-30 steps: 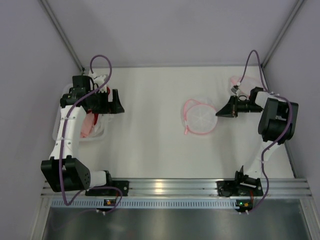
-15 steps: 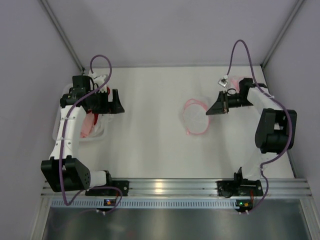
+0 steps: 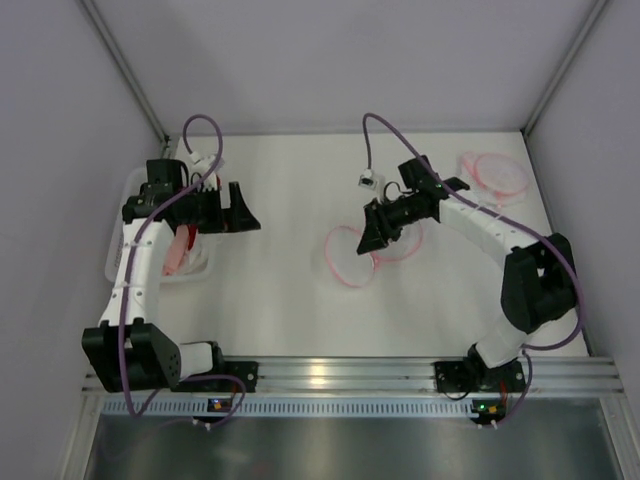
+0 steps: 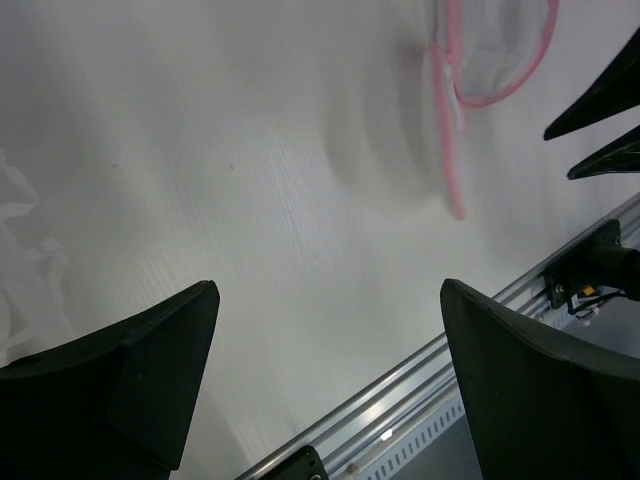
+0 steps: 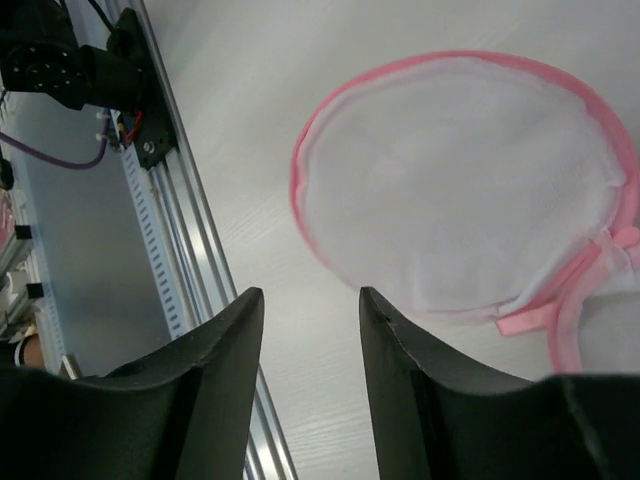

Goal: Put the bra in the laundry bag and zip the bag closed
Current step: Open the laundry bag at the center of the board, then adjust the laundry bag at the center of the board.

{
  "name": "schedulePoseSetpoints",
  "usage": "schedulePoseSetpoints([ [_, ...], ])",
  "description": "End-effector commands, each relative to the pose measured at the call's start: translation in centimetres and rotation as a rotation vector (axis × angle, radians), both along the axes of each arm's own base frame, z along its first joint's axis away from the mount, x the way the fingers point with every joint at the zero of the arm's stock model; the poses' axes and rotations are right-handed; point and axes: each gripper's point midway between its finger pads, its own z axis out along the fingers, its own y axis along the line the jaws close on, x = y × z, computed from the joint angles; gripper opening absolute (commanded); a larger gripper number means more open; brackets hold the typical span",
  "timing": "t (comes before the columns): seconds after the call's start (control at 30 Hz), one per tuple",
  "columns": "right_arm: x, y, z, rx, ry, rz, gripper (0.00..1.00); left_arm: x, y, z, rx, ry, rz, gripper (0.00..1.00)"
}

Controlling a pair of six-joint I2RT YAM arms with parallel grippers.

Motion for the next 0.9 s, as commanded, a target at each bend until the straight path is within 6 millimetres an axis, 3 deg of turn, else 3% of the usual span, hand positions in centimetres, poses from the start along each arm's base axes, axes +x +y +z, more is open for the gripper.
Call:
schedulePoseSetpoints([
  [0.0,1.3,2.3,0.4,-0.02,-0.064,0.013,0.45,-0.5,-2.2,1.3,-0.136,-0.039,-0.062,0.99],
  [0.2,4.1,0.7,2.0,-0.083,-0.145,-0.088,0.47,-0.2,-3.3,0.6,-0.225,-0.023,-0.07,0.95],
  [0.33,8.2,-3.5,1.6,-0.204,-0.225,-0.267,0.52,0.7,-4.5,-1.3,-0.216,0.014,-0.081,0.9],
  [0.4,9.4,-5.1,1.1,-0.263,-0.247,-0.325,0.54,1.7,-4.8,-3.2,-0.163,0.043,-0.07,0.87],
  [0.47,10.6,-7.1,0.3,-0.34,-0.268,-0.372,0.55,1.9,-6.6,-5.1,-0.121,0.088,-0.112,0.82],
  [0.63,12.2,-10.6,-2.0,-0.488,-0.267,-0.457,0.55,2.5,-8.2,-10.3,0.035,0.183,-0.133,0.73],
  [0.67,12.3,-11.0,-2.4,-0.505,-0.261,-0.461,0.54,2.1,-9.2,-11.7,0.054,0.215,-0.165,0.72],
  [0.87,12.8,-12.0,-4.8,-0.58,-0.236,-0.467,0.53,1.7,-12.5,-15.6,0.12,0.274,-0.244,0.68],
])
